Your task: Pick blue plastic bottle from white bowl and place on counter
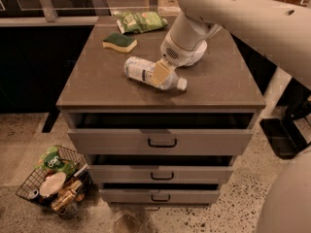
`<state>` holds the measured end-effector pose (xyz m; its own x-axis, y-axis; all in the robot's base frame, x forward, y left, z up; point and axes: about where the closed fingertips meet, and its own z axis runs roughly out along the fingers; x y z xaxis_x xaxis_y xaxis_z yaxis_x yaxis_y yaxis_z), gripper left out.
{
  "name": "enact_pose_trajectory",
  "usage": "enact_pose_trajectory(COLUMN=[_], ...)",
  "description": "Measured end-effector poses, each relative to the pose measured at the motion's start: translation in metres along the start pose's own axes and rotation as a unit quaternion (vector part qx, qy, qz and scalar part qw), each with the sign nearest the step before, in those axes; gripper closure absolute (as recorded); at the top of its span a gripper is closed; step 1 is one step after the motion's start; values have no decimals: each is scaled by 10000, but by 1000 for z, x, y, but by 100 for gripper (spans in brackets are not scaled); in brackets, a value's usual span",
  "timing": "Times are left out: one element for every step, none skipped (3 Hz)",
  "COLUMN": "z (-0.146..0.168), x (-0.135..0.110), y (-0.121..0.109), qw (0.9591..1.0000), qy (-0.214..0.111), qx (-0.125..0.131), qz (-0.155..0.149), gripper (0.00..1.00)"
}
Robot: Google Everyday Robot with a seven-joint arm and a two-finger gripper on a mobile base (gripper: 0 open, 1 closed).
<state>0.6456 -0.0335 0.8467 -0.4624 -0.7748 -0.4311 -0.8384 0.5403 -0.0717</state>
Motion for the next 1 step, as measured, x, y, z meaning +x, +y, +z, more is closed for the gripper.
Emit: enact_pose_trajectory(z=[0], x=[0], y=[1], qw=[10000], qy=[0], qx=[-3], qz=[-5], gripper=[0])
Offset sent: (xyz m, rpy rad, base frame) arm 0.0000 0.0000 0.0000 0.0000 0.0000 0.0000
